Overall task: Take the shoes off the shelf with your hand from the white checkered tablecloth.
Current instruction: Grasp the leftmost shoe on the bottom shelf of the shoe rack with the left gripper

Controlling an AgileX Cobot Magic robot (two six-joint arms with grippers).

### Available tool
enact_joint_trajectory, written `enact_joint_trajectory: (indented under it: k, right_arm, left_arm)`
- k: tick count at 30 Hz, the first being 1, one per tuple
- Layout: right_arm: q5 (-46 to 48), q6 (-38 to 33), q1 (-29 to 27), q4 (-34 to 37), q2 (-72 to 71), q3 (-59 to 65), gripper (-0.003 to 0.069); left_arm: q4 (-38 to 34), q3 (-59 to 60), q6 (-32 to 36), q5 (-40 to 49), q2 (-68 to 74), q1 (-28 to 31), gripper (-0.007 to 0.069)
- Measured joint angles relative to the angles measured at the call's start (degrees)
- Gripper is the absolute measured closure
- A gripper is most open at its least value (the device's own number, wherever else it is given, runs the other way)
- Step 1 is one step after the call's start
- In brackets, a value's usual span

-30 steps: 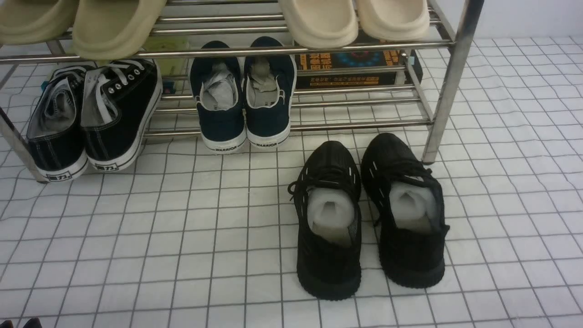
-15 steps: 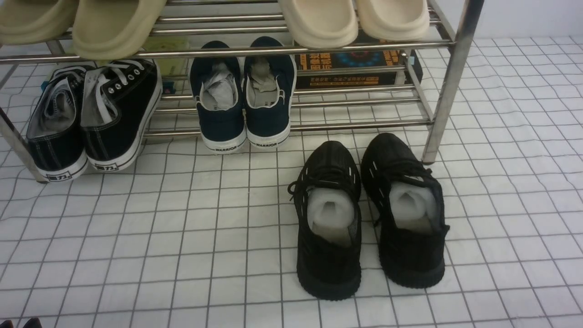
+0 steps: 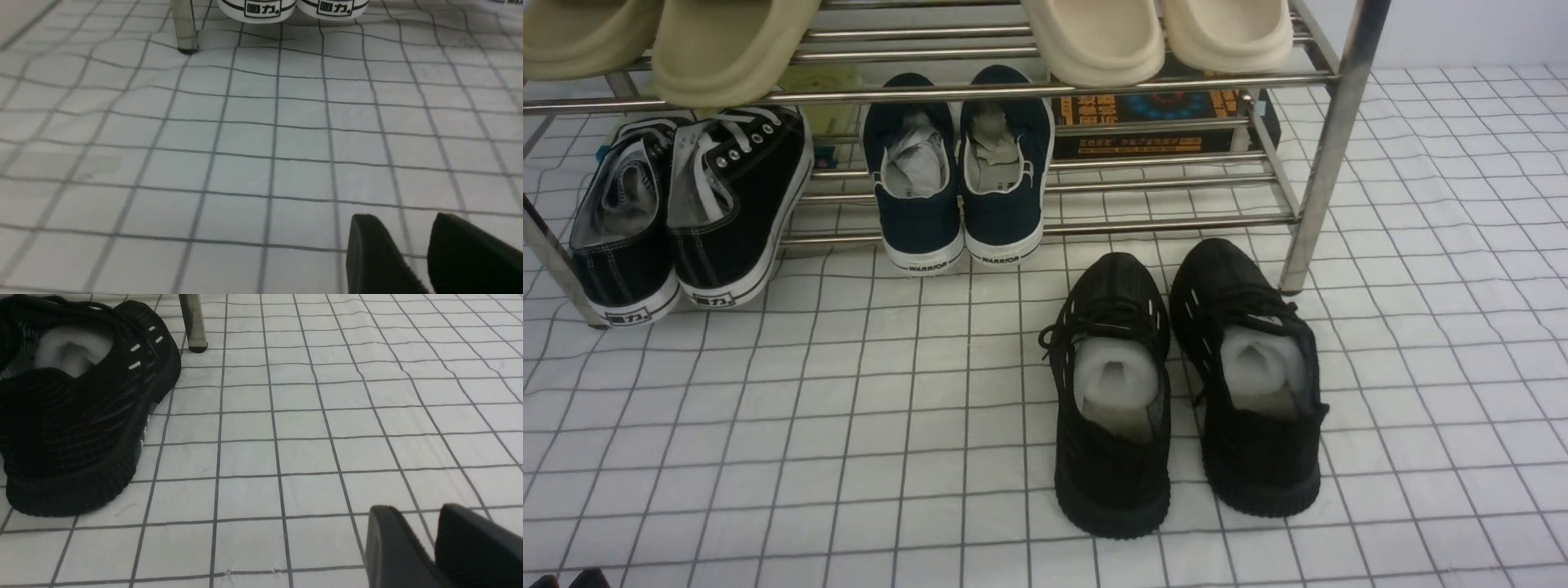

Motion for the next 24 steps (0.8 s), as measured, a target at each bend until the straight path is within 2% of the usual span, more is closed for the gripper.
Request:
enact_joint_trajectory:
  k: [1,2,4,5,7,9,14,15,17,19,20,21,23,24]
  right_arm:
    - [0.0,0.0,0.0,0.0,0.0,0.0,0.0468]
    - [0.0,0.0,0.0,0.0,0.0,0.0,0.0468]
    - [0.0,0.0,0.0,0.0,0.0,0.0,0.0468]
    - [0.0,0.0,0.0,0.0,0.0,0.0,0.0468]
    - [0.0,0.0,0.0,-0.1,0.0,0.0,0.0464]
    - [0.0,0.0,0.0,-0.1,0.0,0.0,0.046]
    - [0.0,0.0,0.0,-0.1,0.0,0.0,0.0455]
    - [0.0,0.0,0.0,-0.1,0.0,0.0,0.0452]
    - [0.0,0.0,0.0,-0.1,0.0,0.0,0.0449]
    - [0.0,0.0,0.0,-0.1,0.0,0.0,0.0448]
    - [0.0,0.0,0.0,-0.1,0.0,0.0,0.0448]
    - [0.0,0.0,0.0,-0.1,0.0,0.0,0.0448]
    - [0.0,0.0,0.0,-0.1,0.0,0.0,0.0447]
    - [0.0,0.0,0.0,-0.1,0.0,0.0,0.0445]
  left_arm:
    - [-5.2,0.1,-3.3,-0.1,0.0,0.0,0.0384]
    - [-7.1,0.1,-4.8,-0.1,0.0,0.0,0.0384]
    - [-18.7,0.2,-13.5,-0.1,0.0,0.0,0.0384]
    - [-19.5,0.3,-14.0,-0.1,0.0,0.0,0.0384]
    - [-27.2,0.3,-19.9,-0.4,0.0,0.0,0.0384]
    - [-30.5,0.3,-21.3,-1.3,0.0,0.0,0.0384]
    - [-30.9,0.4,-18.0,-8.5,0.0,0.0,0.0393]
    - [-30.9,0.3,-16.0,-12.5,0.0,0.0,0.0417]
    - [-30.8,-1.7,-13.4,-14.0,0.0,0.0,0.0474]
    - [-30.5,-4.3,-11.7,-13.7,0.6,0.0,0.0522]
    - [-29.3,-9.6,-7.8,-12.3,3.7,0.0,0.0581]
    - [-28.4,-12.9,-5.5,-10.3,6.7,0.0,0.0606]
    - [-27.6,-16.3,-4.1,-7.8,10.2,0.0,0.0617]
    - [-25.9,-22.4,-2.9,-1.5,18.1,0.0,0.0623]
